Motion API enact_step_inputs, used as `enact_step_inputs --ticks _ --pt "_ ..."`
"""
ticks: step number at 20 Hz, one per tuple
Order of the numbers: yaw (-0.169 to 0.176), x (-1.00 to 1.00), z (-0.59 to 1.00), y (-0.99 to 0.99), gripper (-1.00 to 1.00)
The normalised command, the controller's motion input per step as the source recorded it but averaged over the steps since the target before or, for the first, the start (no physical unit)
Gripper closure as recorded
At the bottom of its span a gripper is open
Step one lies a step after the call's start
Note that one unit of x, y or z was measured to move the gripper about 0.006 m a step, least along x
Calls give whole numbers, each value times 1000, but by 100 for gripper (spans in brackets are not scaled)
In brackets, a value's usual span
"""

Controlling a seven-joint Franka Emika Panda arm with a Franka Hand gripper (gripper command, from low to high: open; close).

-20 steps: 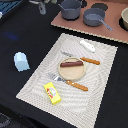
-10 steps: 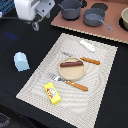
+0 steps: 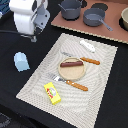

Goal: Interact with the objects in diverse but meaningful ways.

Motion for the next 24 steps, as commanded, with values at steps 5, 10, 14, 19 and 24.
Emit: enact_step_inputs --ticks 5,10,14,19,24 --pt "55 -154 -237 -545 -100" --pt "62 -312 -378 -324 -100" --pt "77 -276 -326 -139 -100" --pt "55 -46 -233 -197 -100" --pt "39 -32 -270 -241 -100"
